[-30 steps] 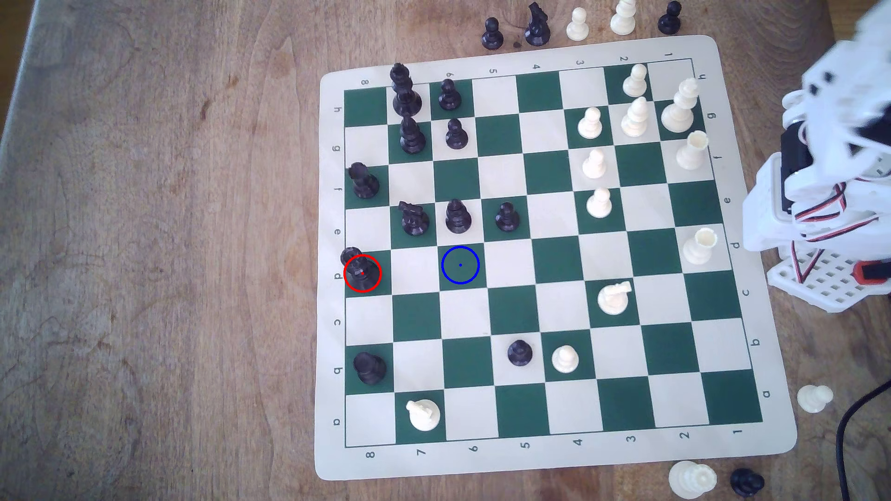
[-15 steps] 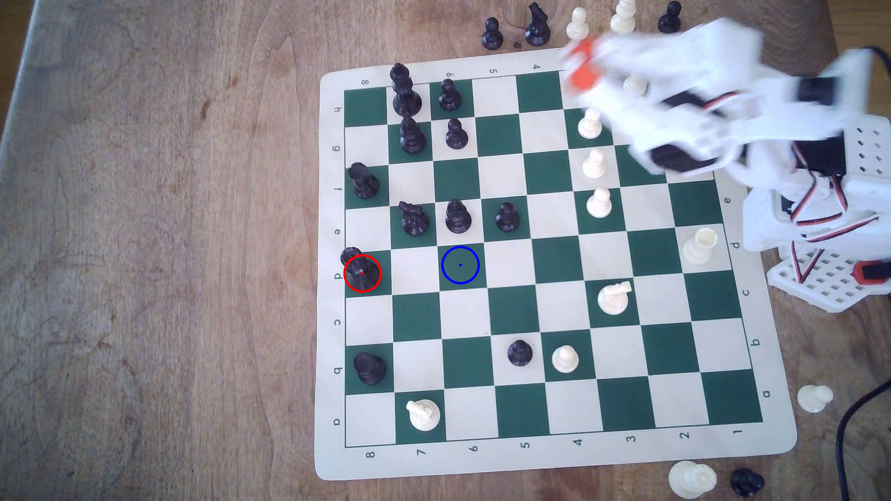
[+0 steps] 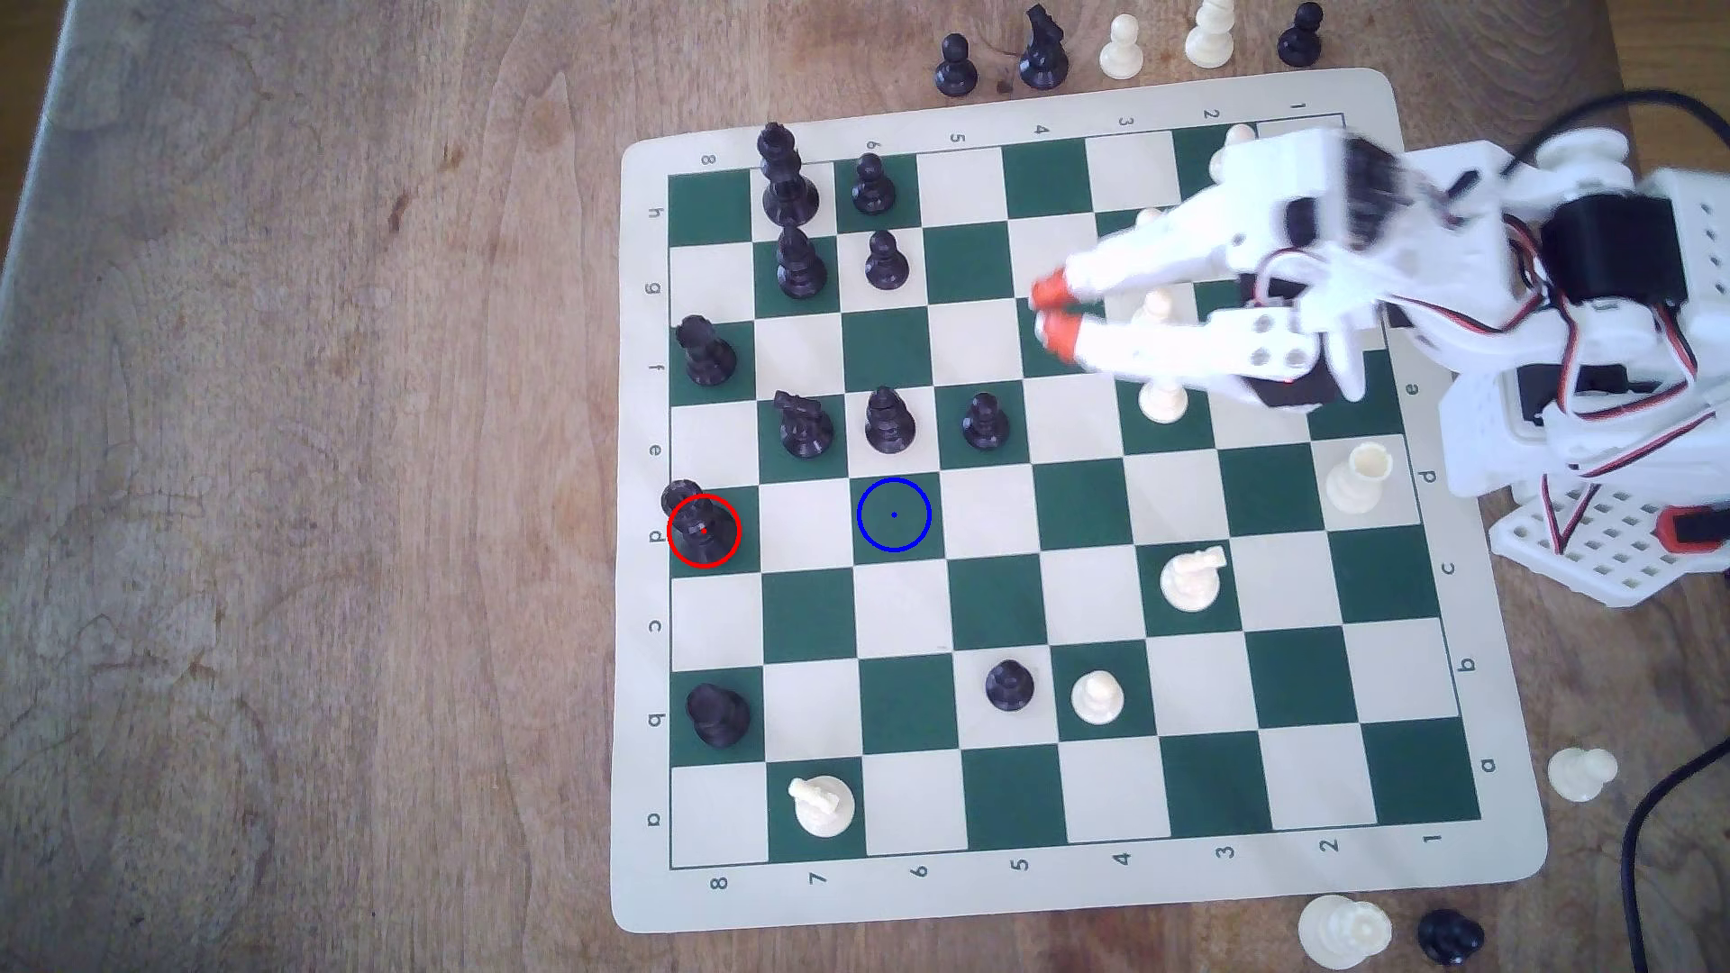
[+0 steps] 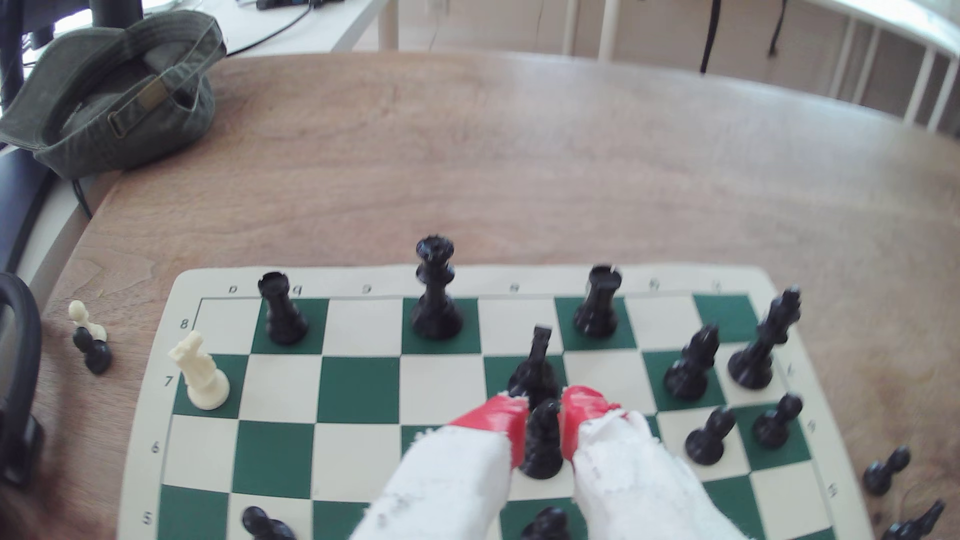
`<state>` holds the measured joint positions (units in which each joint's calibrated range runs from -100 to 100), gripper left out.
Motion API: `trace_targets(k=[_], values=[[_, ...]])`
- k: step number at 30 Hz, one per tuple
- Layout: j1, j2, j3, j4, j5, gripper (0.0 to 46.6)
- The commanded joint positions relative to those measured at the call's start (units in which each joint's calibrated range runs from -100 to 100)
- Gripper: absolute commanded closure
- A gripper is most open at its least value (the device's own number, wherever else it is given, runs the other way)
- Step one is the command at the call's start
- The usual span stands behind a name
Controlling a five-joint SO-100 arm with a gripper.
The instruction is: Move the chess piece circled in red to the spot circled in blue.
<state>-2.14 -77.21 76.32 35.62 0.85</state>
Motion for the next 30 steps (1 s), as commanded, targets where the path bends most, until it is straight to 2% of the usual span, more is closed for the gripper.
trace_targets(k=[1,5,9,18,24,30], values=[[-2.5,22.6,-23.8,0.9,-6.1,38.1],[-3.9,36.8,-34.3,0.8,-8.9,36.9],[-4.5,46.8,-43.3,2.0,-9.7,35.9],[-5.7,71.8,-75.4,15.6,-11.1,33.5],[-5.6,79.9,-83.7,15.8,-12.3,30.1],[-5.3,89.3,-94.0,16.6,-13.5,29.5]])
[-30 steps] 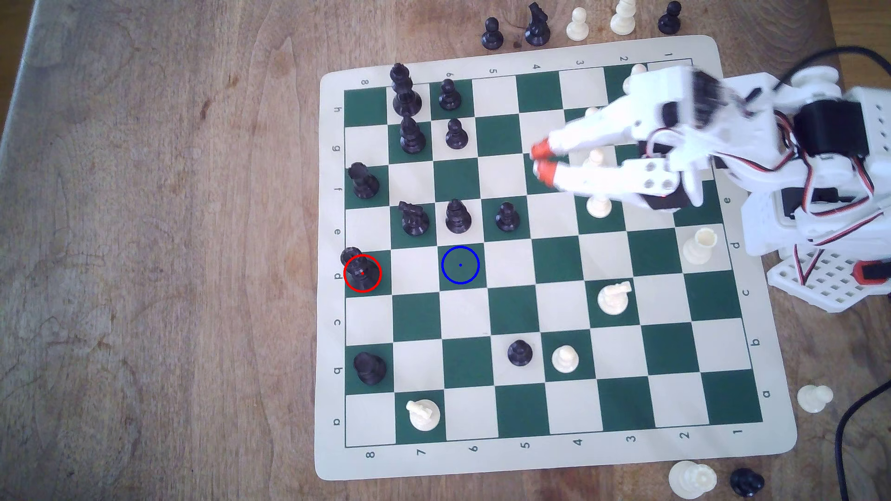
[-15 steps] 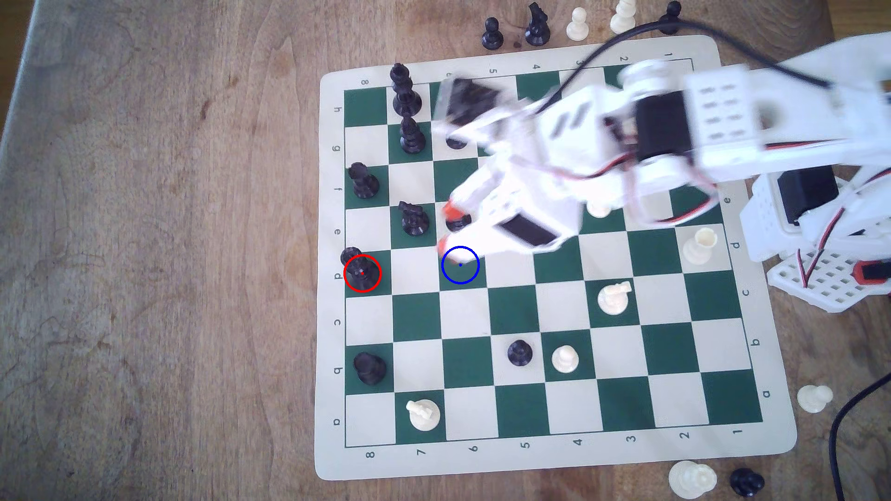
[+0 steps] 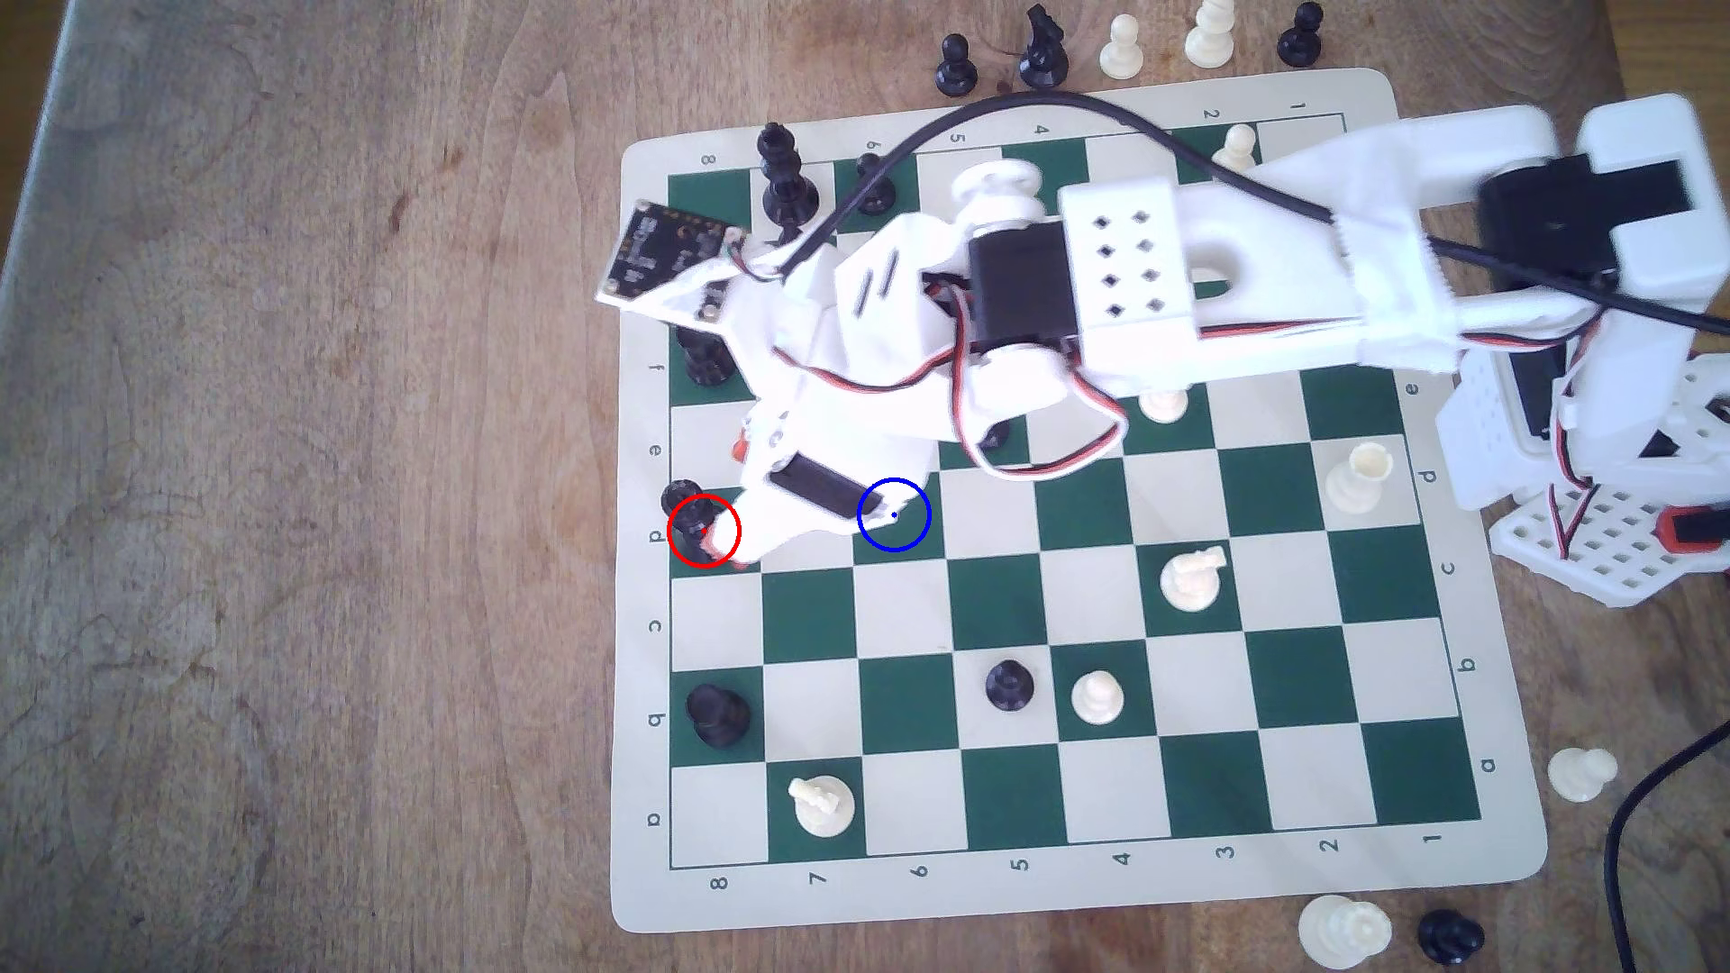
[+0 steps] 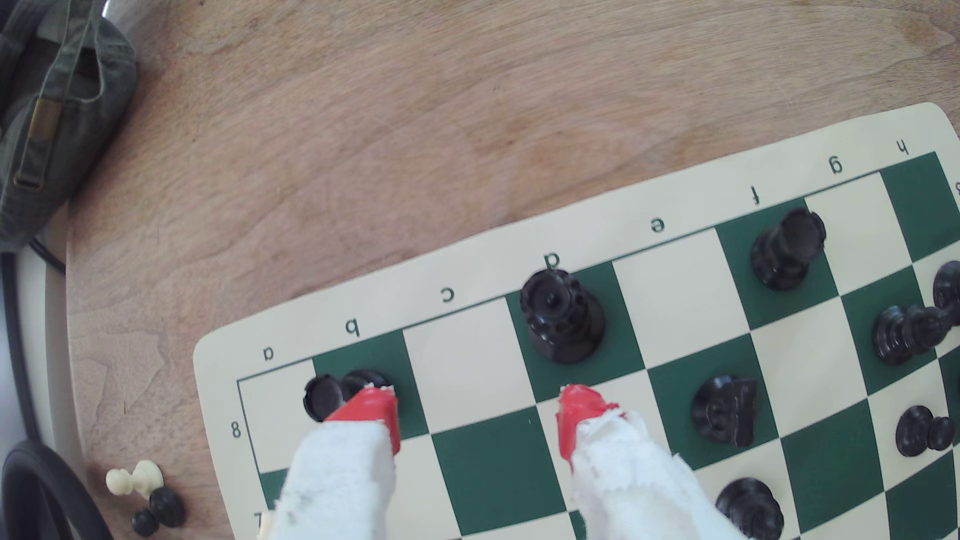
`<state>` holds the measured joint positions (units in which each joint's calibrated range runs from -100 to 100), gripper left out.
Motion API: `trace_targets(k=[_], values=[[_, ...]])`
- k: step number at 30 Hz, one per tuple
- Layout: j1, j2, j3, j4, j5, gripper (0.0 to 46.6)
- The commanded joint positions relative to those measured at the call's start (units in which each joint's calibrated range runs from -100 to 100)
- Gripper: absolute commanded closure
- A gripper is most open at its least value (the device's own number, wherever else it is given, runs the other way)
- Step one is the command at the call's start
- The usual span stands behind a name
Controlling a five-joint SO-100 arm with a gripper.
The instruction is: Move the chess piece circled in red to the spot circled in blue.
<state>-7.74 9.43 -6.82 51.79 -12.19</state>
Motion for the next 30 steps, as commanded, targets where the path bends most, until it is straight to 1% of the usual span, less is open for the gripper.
trace_targets(k=[1,2,10,19,24,30], values=[[0.4,3.8,-11.9,0.4,-0.5,29.4],[0.7,5.9,-14.0,0.5,-0.5,29.3],[1.8,11.3,-18.4,-0.1,0.3,29.1],[1.9,15.3,-22.8,-0.1,0.9,28.9],[2.5,16.8,-23.5,-0.1,1.6,28.8],[2.5,18.1,-24.1,-0.9,1.6,29.2]])
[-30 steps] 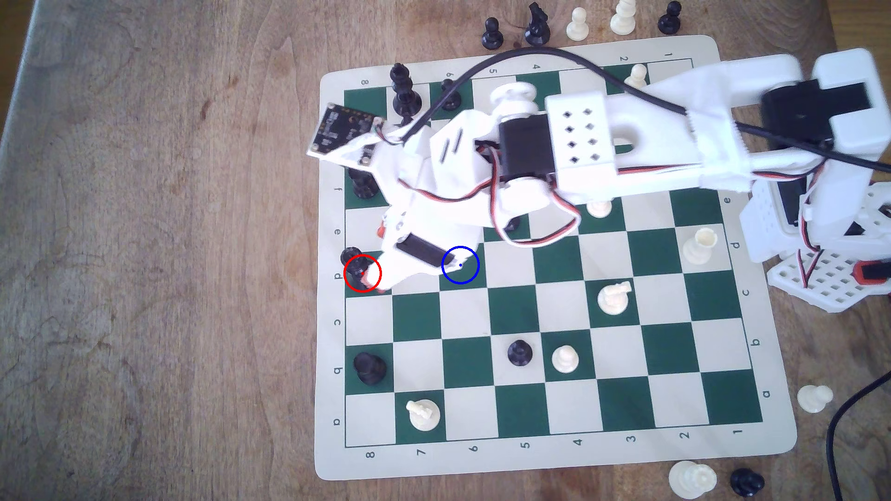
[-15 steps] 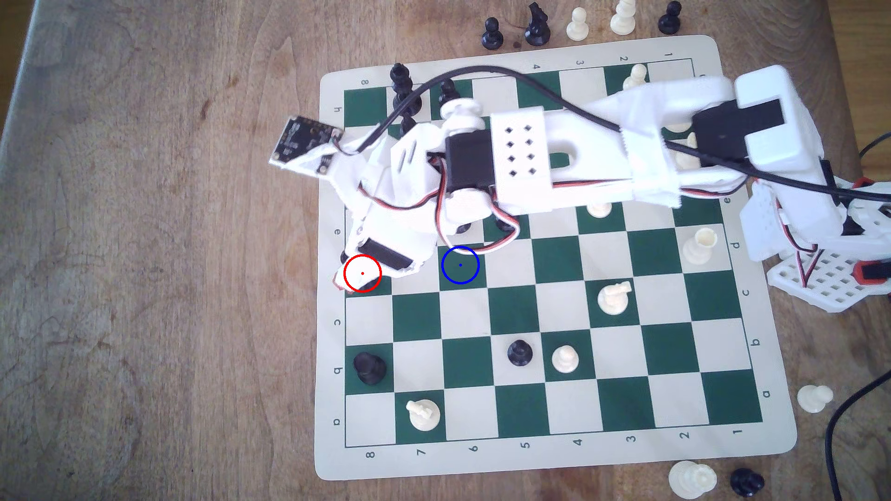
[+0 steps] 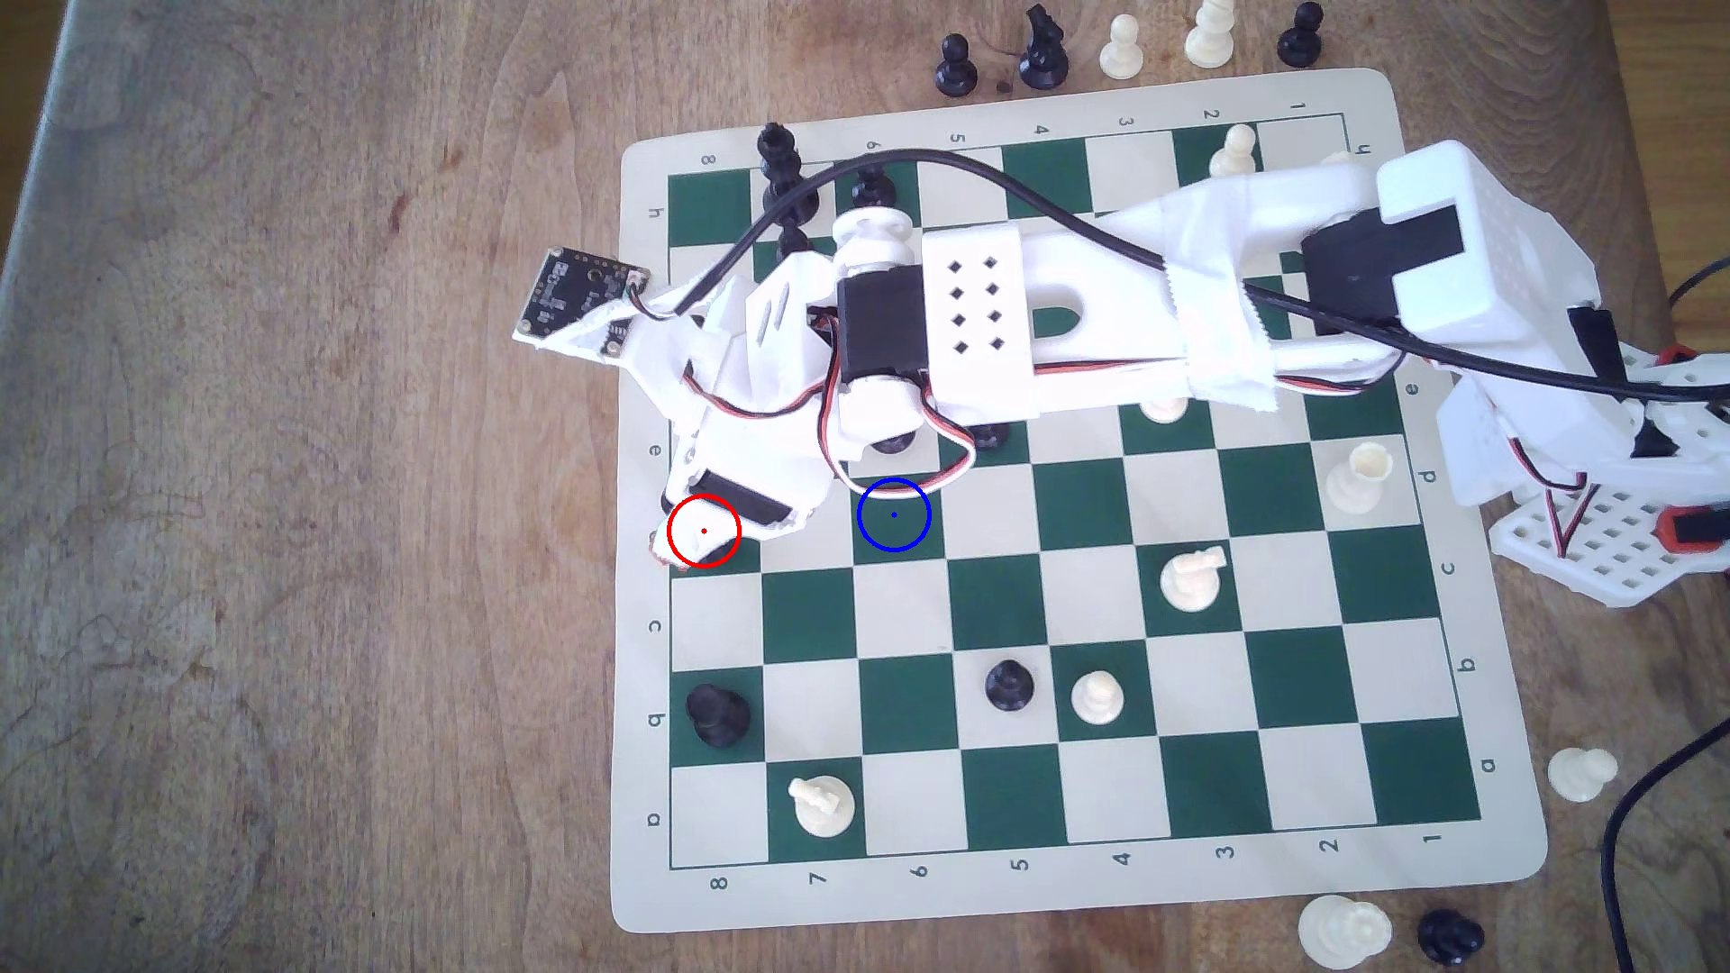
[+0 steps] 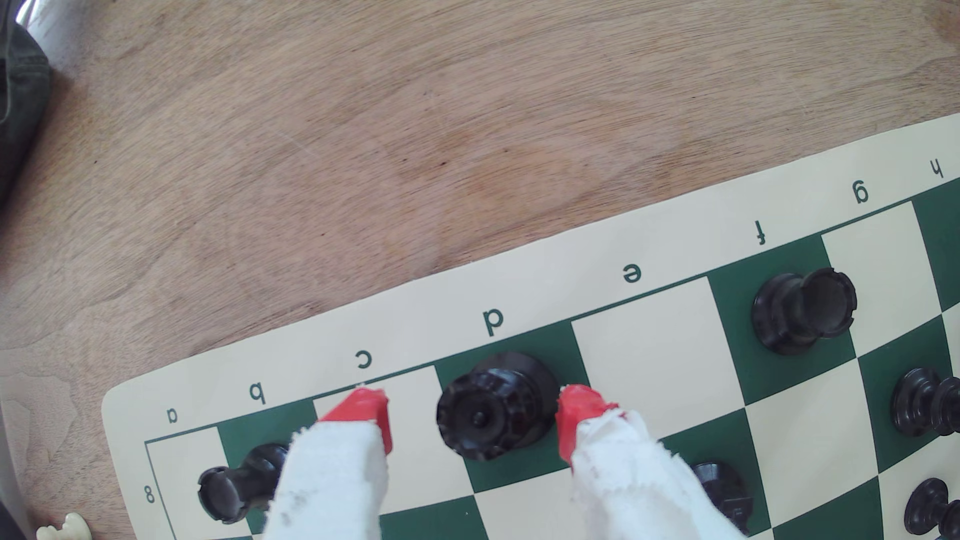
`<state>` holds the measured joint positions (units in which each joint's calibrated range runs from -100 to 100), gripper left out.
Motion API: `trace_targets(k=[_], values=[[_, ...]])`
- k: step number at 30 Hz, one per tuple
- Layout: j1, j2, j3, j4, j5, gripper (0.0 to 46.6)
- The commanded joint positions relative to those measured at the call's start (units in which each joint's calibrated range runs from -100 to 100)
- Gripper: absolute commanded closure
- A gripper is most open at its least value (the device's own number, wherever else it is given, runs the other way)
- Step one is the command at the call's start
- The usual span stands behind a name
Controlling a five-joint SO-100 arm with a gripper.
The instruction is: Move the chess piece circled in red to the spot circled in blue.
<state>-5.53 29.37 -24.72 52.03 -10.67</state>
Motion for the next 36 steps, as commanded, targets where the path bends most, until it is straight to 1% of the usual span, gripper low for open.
trace_targets(k=[1,6,10,13,18,26,36], values=[[0.3,-1.6,-6.6,-1.1,0.1,29.3],[0.2,-0.5,-8.1,-1.2,0.1,30.2],[0.0,-0.3,-8.2,-0.6,0.8,37.1],[-0.1,-0.1,-7.9,-0.2,0.8,34.9],[-0.1,-0.1,-7.8,0.0,0.6,32.8],[-0.3,0.0,-7.4,0.5,0.4,32.1],[-1.2,0.4,-7.6,1.5,0.3,32.5]])
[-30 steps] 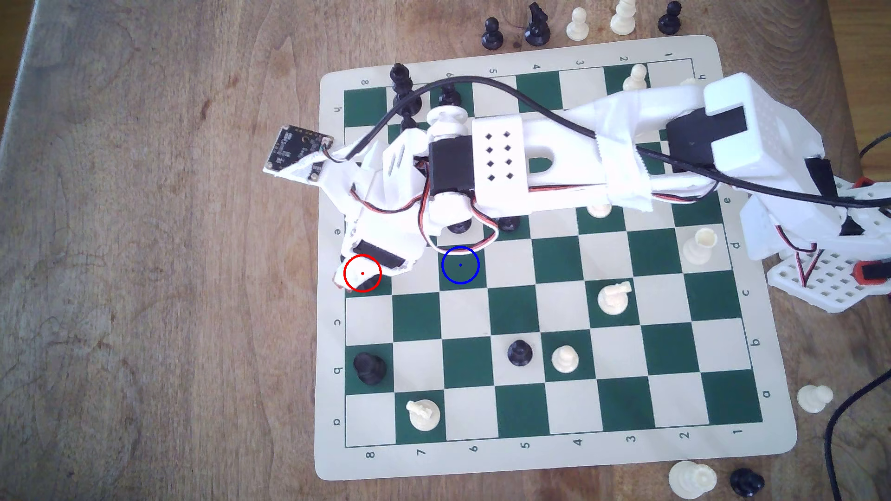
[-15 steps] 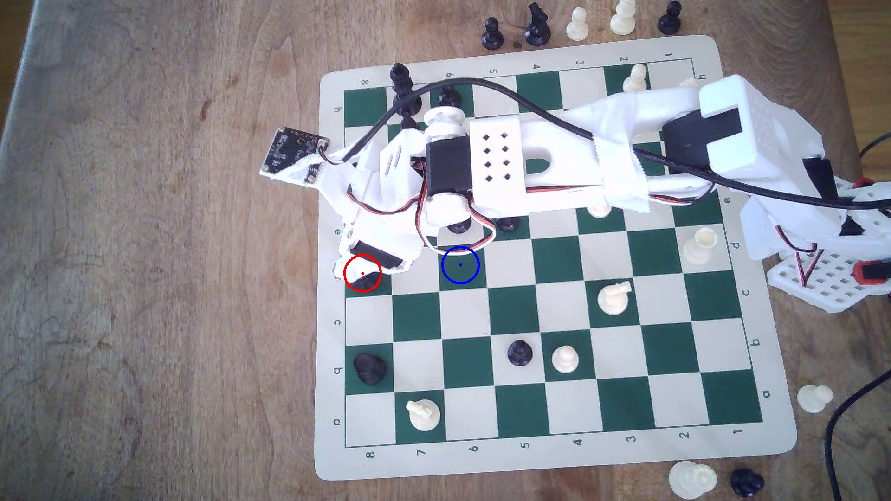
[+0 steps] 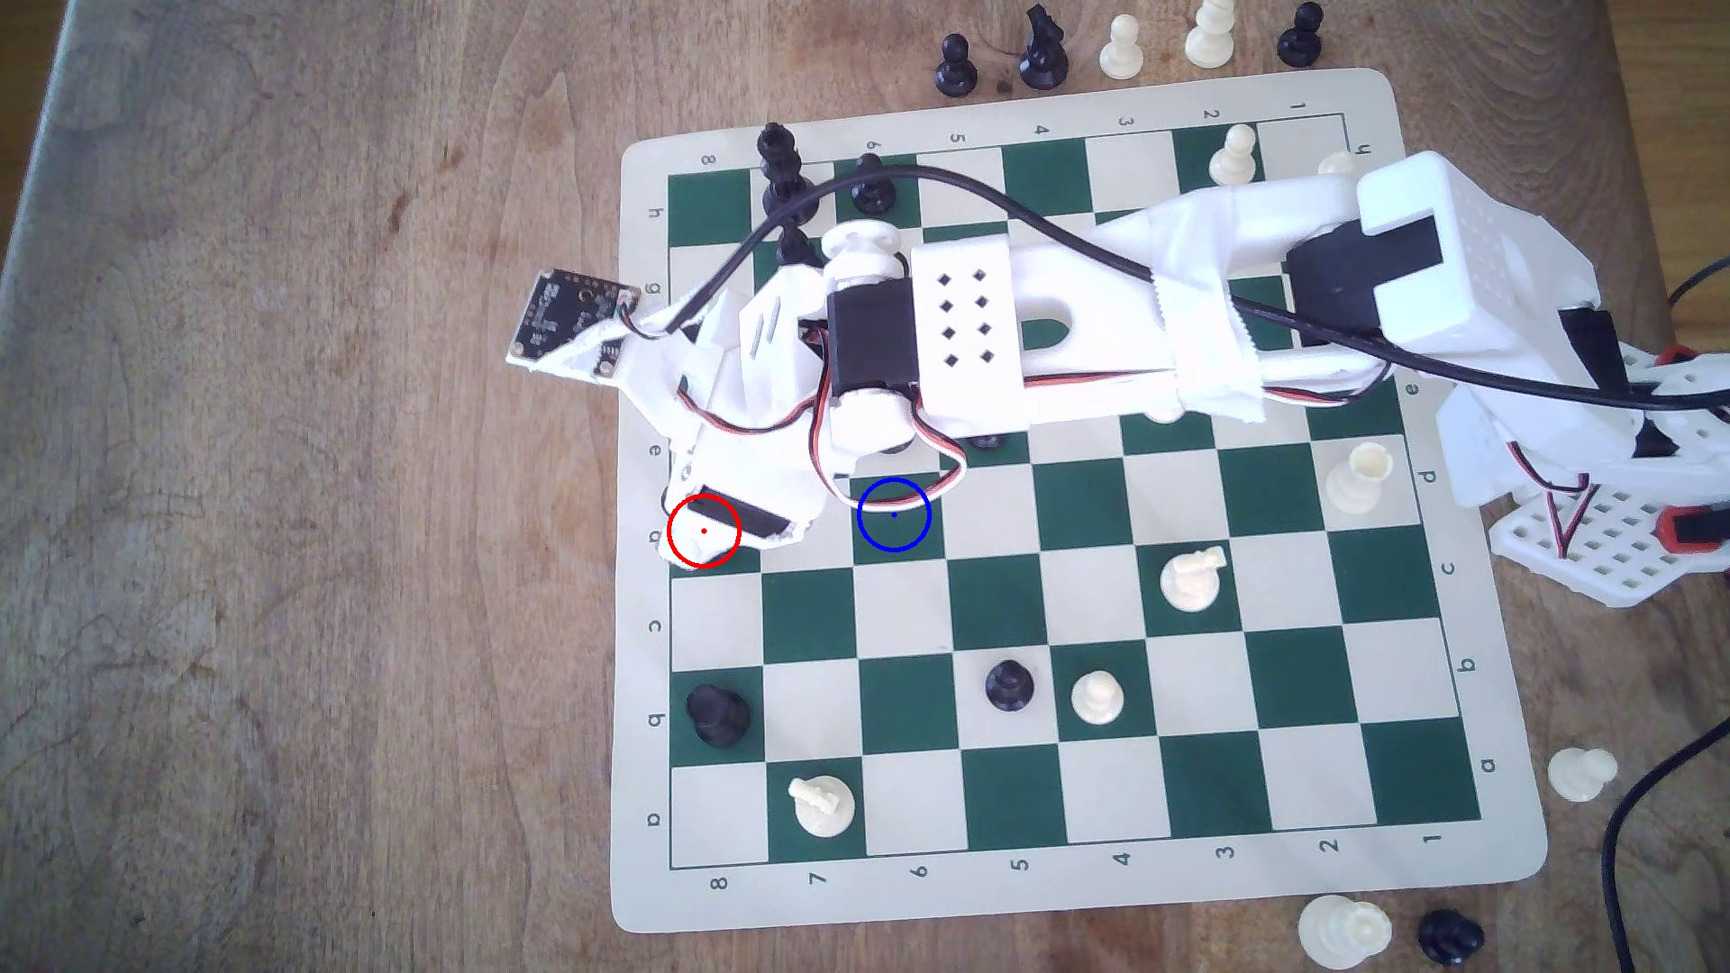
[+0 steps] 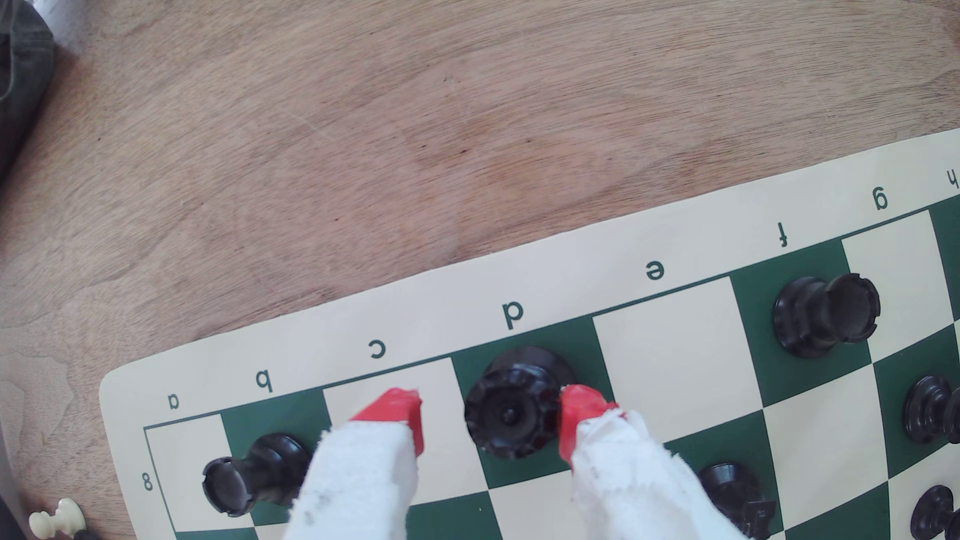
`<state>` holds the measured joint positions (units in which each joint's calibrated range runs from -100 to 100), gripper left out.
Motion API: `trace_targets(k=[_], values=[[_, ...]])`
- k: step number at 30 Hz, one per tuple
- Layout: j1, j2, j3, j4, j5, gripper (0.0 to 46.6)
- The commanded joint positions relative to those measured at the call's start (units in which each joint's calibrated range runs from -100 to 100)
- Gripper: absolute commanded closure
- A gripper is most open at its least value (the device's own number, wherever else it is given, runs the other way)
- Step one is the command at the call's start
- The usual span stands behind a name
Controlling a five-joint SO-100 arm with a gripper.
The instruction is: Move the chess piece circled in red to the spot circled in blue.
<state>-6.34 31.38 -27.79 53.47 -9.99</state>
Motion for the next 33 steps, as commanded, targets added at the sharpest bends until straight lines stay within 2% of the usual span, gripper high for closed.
trace_targets(k=[1,6,8,14,19,31,33], values=[[-0.3,-1.5,-4.7,0.0,-0.3,32.9],[-0.3,-1.4,-4.9,0.0,0.0,40.3],[-0.3,-1.4,-5.1,0.0,0.0,41.5],[-0.3,-2.5,-5.7,0.8,0.7,42.3],[-0.3,-10.4,-3.9,2.9,1.4,42.4],[0.1,-37.9,26.5,-0.8,2.5,42.4],[-0.3,-42.4,34.6,-3.1,2.5,42.4]])
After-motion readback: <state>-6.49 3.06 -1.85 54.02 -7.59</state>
